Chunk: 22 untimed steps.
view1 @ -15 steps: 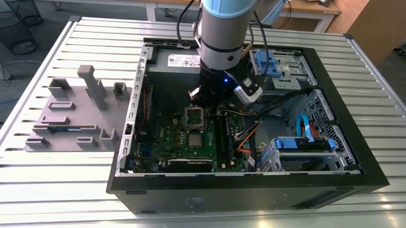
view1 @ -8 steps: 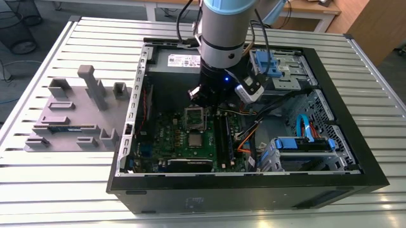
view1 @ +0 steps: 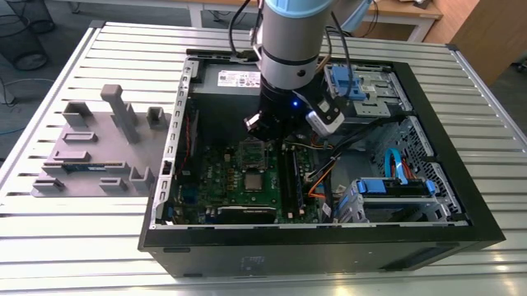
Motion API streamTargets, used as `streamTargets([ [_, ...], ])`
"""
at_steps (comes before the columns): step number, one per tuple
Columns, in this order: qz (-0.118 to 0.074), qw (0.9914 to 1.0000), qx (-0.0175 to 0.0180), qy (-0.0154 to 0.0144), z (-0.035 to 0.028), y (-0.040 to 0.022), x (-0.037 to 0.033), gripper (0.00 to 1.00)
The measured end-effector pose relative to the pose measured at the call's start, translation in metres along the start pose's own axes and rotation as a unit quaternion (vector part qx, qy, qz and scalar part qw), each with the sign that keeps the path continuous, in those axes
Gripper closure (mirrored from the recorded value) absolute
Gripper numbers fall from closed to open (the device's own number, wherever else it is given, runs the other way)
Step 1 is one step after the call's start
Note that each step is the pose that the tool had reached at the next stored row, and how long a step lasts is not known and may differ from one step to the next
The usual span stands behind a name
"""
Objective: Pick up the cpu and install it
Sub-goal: 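Close the cpu cover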
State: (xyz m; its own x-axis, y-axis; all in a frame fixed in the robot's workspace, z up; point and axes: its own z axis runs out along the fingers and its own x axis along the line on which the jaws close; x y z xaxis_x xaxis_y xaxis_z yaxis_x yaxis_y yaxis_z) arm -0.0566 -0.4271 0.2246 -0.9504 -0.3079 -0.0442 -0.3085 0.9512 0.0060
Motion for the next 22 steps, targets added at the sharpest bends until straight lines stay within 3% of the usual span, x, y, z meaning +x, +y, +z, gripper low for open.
streamTargets([
  [12, 0.000, 0.99996, 0.0088, 0.0032, -0.0036, -0.0084, 0.0026, 0.89],
  [22, -0.001, 0.99987, 0.0152, 0.0053, -0.0037, -0.0095, 0.0029, 0.89],
])
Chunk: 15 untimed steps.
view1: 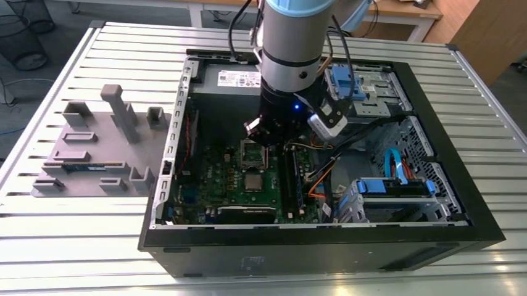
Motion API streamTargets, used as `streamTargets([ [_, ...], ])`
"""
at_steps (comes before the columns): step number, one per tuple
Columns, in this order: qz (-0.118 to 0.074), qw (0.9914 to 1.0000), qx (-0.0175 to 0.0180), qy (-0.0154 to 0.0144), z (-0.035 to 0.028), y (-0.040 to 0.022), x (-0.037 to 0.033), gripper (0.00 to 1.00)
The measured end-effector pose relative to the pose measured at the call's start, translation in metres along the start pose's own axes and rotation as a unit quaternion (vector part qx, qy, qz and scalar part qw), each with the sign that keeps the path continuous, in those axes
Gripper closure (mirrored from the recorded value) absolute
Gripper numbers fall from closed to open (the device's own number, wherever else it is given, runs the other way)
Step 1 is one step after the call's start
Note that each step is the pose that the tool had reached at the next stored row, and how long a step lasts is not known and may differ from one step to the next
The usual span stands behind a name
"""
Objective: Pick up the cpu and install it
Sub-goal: 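Close the cpu cover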
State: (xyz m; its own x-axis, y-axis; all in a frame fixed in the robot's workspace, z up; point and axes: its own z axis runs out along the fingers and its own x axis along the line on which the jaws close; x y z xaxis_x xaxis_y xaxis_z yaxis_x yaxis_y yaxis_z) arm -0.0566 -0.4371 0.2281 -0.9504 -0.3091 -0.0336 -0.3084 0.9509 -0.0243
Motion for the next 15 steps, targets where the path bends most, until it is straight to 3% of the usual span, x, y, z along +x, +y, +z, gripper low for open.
streamTargets([
  [3, 0.000, 1.00000, 0.0011, -0.0006, 0.0015, 0.0015, -0.0001, 0.89],
  [10, 0.000, 0.99998, 0.0028, -0.0058, 0.0080, 0.0084, -0.0019, 0.89],
  [15, 0.000, 0.99997, 0.0034, -0.0076, 0.0135, 0.0157, -0.0039, 0.89],
])
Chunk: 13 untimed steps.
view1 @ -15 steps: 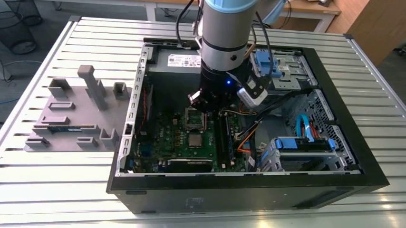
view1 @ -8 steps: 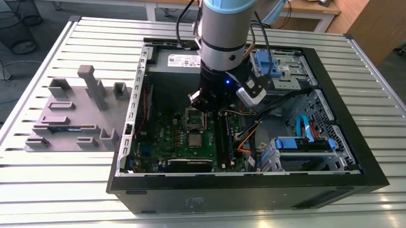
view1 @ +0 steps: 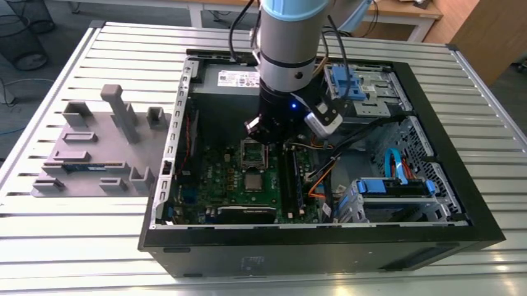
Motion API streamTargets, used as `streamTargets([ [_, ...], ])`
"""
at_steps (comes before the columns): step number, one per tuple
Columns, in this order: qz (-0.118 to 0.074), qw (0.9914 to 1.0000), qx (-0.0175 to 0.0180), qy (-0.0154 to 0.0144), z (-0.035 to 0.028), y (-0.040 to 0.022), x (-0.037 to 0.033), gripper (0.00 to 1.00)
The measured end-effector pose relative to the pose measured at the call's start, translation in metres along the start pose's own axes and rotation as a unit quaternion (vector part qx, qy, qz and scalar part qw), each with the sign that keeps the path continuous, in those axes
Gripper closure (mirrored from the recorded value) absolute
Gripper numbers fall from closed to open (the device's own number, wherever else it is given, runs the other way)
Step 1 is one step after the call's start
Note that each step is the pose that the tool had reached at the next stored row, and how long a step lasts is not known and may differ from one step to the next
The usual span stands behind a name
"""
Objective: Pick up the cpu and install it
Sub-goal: 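Close the cpu cover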
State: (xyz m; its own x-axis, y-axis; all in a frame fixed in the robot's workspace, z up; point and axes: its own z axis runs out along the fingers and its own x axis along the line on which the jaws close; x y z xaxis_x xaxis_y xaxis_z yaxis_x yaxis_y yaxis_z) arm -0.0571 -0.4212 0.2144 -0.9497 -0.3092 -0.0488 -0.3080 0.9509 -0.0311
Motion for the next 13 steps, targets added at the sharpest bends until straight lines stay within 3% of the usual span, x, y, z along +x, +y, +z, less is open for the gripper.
streamTargets([
  [8, 0.000, 1.00000, -0.0004, -0.0023, 0.0044, 0.0063, -0.0018, 0.89],
  [13, 0.000, 0.99997, -0.0051, -0.0064, 0.0071, 0.0090, -0.0025, 0.89],
])
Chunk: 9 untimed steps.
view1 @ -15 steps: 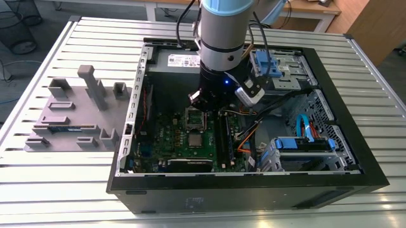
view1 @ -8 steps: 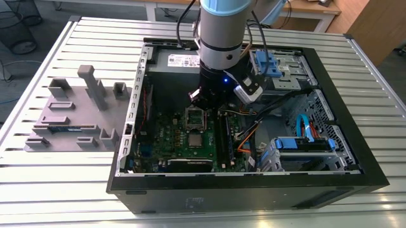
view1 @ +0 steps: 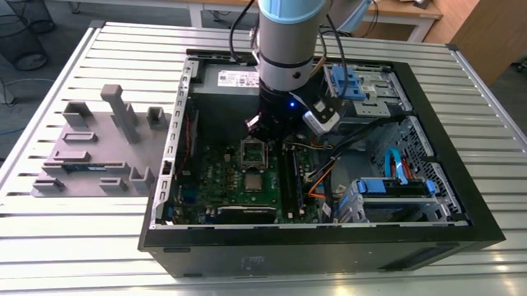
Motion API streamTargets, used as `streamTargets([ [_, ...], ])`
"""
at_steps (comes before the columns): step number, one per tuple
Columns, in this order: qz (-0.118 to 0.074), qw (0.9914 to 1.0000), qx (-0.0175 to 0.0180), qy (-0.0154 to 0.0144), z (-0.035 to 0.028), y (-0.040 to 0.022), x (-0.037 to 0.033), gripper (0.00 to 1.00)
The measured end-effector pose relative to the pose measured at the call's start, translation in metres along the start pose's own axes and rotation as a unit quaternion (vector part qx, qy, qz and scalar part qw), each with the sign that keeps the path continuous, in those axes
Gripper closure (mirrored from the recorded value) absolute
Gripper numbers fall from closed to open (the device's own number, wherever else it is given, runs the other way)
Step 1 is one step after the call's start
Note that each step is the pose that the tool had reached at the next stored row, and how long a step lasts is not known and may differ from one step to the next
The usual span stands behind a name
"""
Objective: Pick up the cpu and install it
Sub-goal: 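Close the cpu cover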
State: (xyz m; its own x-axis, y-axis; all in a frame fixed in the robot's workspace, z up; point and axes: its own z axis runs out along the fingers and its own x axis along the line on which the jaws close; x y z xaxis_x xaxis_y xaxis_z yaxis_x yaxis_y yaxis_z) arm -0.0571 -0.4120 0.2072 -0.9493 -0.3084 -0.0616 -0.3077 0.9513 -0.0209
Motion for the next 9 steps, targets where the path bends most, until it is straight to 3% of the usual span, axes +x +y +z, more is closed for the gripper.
streamTargets([
  [4, 0.000, 0.99999, -0.0034, -0.0036, 0.0021, 0.0013, -0.0003, 0.89],
  [9, 0.000, 0.99999, -0.0034, -0.0039, 0.0030, 0.0014, -0.0001, 0.89],
])
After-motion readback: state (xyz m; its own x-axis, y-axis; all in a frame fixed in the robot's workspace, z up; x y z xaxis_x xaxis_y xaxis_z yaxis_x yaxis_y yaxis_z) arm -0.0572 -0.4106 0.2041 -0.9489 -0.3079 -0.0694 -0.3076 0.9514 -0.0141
